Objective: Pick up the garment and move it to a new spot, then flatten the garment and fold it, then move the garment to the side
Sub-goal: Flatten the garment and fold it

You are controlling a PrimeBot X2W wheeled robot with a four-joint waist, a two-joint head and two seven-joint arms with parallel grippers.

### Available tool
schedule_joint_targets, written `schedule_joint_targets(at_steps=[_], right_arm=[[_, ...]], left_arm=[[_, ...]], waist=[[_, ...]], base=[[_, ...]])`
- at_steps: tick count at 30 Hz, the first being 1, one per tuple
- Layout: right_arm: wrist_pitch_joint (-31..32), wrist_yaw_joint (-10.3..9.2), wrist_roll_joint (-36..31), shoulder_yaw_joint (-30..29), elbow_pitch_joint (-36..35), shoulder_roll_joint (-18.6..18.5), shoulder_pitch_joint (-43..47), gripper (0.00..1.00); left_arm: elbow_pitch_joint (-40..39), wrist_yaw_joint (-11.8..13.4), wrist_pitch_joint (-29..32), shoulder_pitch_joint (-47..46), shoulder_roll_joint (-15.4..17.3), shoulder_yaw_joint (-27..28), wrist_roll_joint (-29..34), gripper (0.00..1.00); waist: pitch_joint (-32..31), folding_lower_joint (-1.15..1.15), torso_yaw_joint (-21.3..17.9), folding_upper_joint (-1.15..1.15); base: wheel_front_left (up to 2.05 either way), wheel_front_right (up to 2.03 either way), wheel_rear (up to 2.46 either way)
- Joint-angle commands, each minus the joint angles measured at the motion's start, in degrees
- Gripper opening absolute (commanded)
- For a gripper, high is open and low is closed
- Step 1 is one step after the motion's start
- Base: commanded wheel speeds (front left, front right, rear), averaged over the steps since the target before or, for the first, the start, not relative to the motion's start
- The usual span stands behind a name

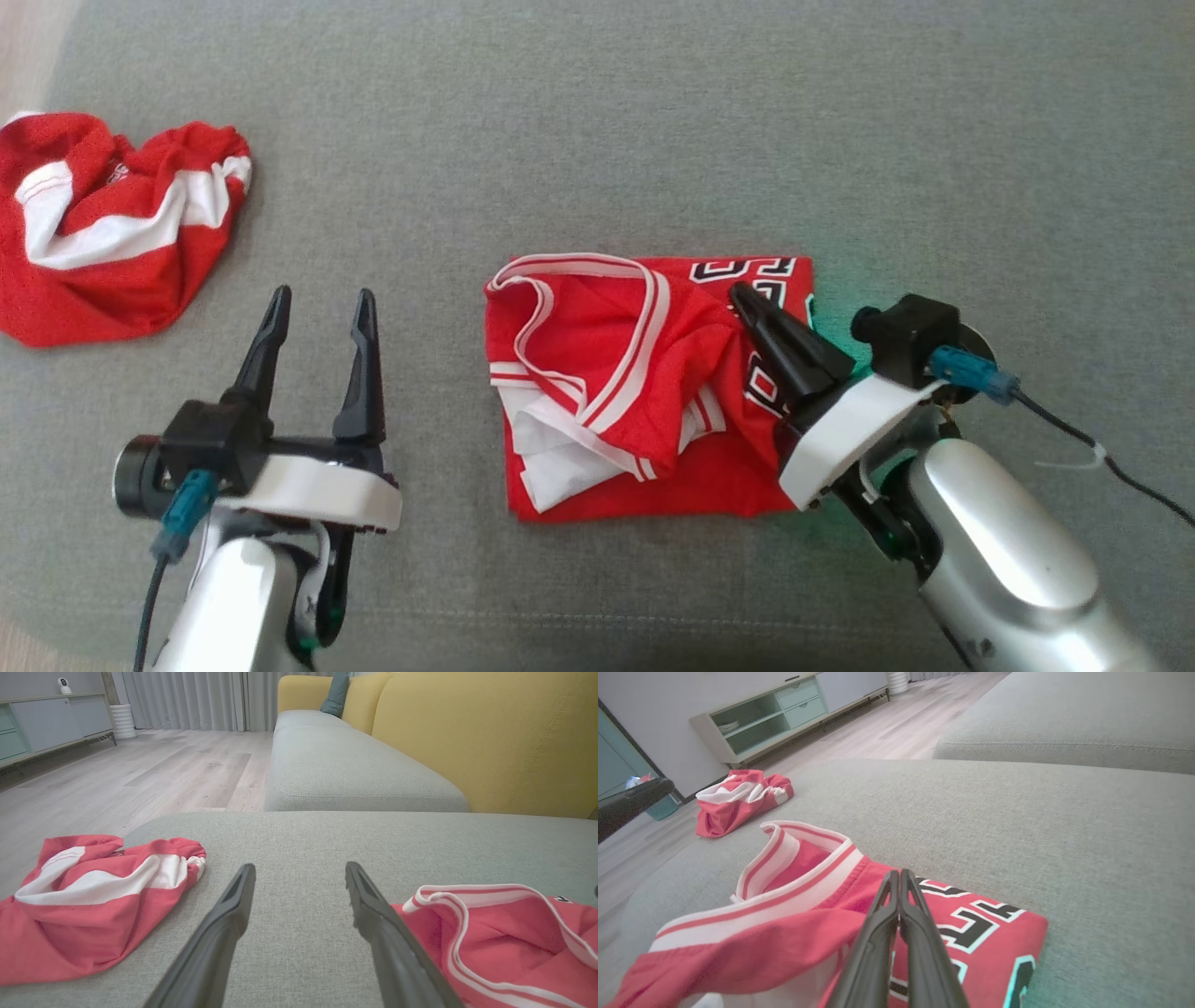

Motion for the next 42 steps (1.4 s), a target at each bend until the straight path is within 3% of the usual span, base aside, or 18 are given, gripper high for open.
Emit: schedule_joint_targets(at_steps=[1, 8, 18, 32, 42], right_arm=[[-0.8, -0.05, 0.8, 1.8, -0.7, -0.6, -1.5, 0.00], [-1.6, -0.05, 5.0, 7.6, 3.9, -2.2, -4.4, 0.00], [-0.4, -0.05, 11.0, 17.5, 5.2, -5.3, -7.4, 0.00], [2.2, -0.05, 17.4, 29.0, -0.3, -13.0, -9.9, 0.00], [3.5, -0.05, 17.2, 29.1, -6.9, -15.8, -8.3, 0.00]], left_arm=[[-1.6, -0.2, -0.6, -2.6, 0.5, 1.7, 0.3, 1.00], [-1.3, -0.5, -0.7, -2.9, 0.1, 1.9, 0.5, 1.00], [-1.8, -1.0, -0.7, -2.7, -0.4, 2.4, 1.0, 1.00], [-1.7, -1.4, -0.7, -2.2, -1.1, 3.2, 1.6, 1.00], [-1.5, -2.0, -0.7, -1.8, -1.5, 3.5, 2.1, 1.00]], waist=[[0.3, 0.00, 0.3, 0.00], [0.7, 0.00, 0.6, 0.00], [0.6, 0.00, 0.5, 0.00], [0.5, 0.00, 0.5, 0.00], [0.1, 0.00, -0.2, 0.00]], base=[[0.00, 0.00, 0.00], [0.00, 0.00, 0.00], [0.00, 0.00, 0.00], [0.00, 0.00, 0.00], [0.00, 0.00, 0.00]])
